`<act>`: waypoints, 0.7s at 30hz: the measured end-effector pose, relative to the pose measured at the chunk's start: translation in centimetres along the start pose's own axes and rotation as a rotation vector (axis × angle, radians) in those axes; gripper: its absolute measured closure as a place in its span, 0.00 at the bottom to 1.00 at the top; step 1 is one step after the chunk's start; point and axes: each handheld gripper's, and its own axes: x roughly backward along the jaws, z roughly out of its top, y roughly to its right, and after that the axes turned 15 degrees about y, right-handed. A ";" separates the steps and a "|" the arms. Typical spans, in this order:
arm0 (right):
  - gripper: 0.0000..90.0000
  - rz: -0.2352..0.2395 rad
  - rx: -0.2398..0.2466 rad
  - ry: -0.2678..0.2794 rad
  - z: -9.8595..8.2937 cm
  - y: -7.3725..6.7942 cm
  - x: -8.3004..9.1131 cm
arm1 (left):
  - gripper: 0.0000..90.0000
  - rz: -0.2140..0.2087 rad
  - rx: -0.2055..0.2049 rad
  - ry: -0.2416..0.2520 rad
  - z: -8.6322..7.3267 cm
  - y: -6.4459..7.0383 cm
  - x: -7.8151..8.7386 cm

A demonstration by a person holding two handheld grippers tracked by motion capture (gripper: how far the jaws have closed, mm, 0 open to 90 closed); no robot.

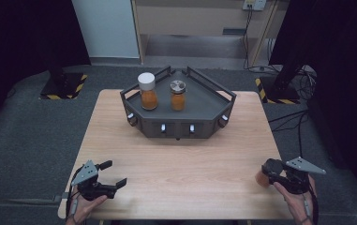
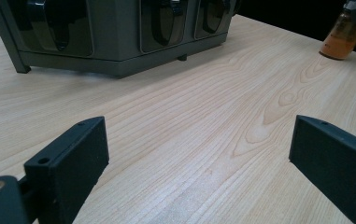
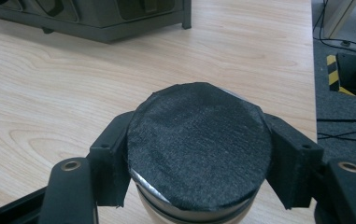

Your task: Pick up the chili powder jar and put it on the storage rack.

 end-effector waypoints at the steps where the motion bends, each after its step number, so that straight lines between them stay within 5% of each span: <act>1: 0.37 0.005 0.002 -0.003 0.1 0.0 -0.1 | 0.04 0.000 0.000 0.000 0.0 0.0 0.0; 21: 0.38 0.135 0.070 -0.017 3.7 -1.6 -3.5 | 0.04 0.001 0.003 -0.001 0.0 0.0 0.0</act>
